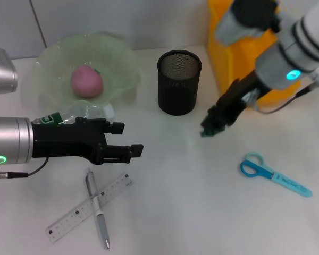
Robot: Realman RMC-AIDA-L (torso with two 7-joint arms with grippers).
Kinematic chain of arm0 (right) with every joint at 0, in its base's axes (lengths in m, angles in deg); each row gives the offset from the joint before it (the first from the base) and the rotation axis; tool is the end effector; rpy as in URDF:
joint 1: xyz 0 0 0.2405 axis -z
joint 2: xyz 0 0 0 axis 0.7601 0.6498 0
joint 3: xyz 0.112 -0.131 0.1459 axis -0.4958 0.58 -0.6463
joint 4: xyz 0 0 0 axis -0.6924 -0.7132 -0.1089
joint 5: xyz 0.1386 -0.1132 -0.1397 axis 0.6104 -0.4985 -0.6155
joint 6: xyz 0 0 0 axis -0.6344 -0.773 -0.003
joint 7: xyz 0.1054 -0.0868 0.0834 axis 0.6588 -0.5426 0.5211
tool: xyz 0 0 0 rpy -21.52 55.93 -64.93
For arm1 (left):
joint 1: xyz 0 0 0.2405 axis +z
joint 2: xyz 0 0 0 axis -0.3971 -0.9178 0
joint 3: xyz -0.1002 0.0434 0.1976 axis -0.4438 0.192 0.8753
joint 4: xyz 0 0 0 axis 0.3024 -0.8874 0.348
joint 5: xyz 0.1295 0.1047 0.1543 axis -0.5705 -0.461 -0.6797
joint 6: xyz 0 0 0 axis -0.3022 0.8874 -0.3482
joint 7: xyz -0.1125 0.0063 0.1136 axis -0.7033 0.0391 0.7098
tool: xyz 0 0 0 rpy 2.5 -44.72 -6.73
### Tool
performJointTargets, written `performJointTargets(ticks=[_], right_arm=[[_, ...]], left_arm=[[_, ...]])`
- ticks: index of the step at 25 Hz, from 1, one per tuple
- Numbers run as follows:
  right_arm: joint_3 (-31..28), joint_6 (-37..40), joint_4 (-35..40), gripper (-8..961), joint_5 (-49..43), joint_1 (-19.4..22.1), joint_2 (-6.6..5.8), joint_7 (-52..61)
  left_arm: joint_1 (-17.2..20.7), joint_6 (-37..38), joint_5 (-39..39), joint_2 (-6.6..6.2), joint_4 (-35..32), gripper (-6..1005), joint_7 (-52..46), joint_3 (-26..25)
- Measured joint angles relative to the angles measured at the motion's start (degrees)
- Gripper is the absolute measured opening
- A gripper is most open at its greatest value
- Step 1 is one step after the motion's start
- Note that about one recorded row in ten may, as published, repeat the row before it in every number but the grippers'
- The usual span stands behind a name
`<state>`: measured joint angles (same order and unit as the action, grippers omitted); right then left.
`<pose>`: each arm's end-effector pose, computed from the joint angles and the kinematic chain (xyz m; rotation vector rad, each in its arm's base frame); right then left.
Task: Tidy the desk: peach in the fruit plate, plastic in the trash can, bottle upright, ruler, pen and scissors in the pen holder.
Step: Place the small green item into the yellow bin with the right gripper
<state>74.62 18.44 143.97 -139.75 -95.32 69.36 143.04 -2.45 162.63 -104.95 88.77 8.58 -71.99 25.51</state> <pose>0.1393 0.3965 0.0088 -2.7432 0.6596 -0.3833 -0.1873 0.3467 -0.0208 -2.8454 -0.7245 -0.4651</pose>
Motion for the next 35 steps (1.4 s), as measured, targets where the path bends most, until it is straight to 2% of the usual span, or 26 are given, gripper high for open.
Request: performJointTargets(ticks=[4,6,12,18,20,21,28,34,35], right_arm=[[-5.41,2.54,8.9,346,2.05,3.35,-0.02,0.03],[-10.01,2.06,13.52,327,3.5,5.12,-0.09,0.03],[-16.58,-3.59,16.21,286,4.12,6.45,-0.37,0.14],[-18.64,-16.64,13.1,261,3.86,8.0,-0.46,1.45],[-18.65,-19.34,10.94,253,3.82,8.01,-0.69,1.56],[-18.5,-21.1,8.05,248,3.64,7.64,-1.28,1.56],[-18.36,-25.54,-0.8,194,-0.64,4.89,-2.07,1.65],[-18.08,-27.18,-2.46,211,-1.48,4.64,-1.8,1.26],[-18.1,-27.18,-2.36,326,-1.47,4.71,-1.77,1.31]], left_arm=[[-0.2,-0.02,0.0,-0.06,0.08,813,0.0,0.0],[-0.34,-0.03,0.0,-0.07,0.09,813,0.0,0.0],[-0.52,-0.03,-0.01,-0.09,0.07,813,0.0,0.0],[-0.53,-0.02,-0.01,-0.09,-0.01,813,-0.03,0.0],[-0.53,-0.02,-0.01,-0.09,-0.08,813,-0.15,0.0],[-0.53,-0.02,-0.01,-0.09,-0.2,813,-0.31,0.0],[-0.53,0.02,-0.01,-0.09,-0.03,813,-0.29,0.0],[-0.53,0.4,-0.01,-0.09,-0.09,812,-0.2,0.0],[-0.52,0.45,-0.01,-0.09,-0.09,812,-0.17,0.0]])
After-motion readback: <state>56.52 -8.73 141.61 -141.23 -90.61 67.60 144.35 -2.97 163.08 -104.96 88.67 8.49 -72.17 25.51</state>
